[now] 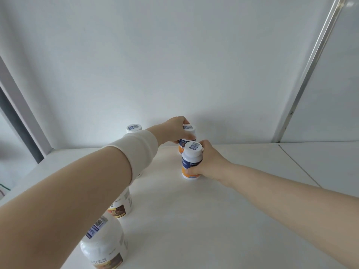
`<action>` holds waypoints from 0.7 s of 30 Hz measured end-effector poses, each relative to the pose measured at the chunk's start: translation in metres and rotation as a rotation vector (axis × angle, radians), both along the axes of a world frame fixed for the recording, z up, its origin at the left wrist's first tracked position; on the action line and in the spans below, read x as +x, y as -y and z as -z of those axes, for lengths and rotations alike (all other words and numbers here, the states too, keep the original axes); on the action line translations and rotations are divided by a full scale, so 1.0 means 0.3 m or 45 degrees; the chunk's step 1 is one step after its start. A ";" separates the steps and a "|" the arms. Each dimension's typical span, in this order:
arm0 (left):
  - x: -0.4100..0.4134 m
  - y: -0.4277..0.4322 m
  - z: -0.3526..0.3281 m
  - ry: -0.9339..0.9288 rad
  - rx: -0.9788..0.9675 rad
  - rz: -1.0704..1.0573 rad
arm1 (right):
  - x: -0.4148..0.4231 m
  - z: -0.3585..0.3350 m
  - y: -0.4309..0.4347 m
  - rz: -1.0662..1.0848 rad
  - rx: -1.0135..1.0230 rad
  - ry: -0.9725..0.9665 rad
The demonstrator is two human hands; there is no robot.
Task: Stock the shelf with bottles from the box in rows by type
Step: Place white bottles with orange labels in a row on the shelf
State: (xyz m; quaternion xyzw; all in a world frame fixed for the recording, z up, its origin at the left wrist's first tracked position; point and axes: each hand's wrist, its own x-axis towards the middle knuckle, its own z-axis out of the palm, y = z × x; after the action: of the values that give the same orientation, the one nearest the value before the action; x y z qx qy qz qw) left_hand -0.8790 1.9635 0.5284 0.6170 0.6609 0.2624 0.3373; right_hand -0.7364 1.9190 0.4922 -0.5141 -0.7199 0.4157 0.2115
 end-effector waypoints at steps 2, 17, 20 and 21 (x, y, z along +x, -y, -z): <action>0.002 0.006 0.000 -0.004 0.008 -0.007 | -0.001 0.005 0.000 0.008 -0.004 -0.005; 0.037 0.366 -0.254 -1.318 0.208 -0.094 | 0.131 -0.278 0.138 -0.106 0.326 0.343; 0.068 0.550 -0.299 -1.650 0.233 -0.163 | 0.130 -0.325 0.254 -0.136 0.635 0.556; 0.074 0.616 -0.307 -1.729 0.227 -0.193 | 0.128 -0.333 0.299 -0.138 0.731 0.601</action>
State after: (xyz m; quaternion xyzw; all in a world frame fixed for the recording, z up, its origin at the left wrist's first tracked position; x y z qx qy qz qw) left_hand -0.8568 1.7786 0.6204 0.6223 0.7429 -0.1060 -0.2228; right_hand -0.6979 1.8295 0.5921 -0.4766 -0.8622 0.0775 0.1531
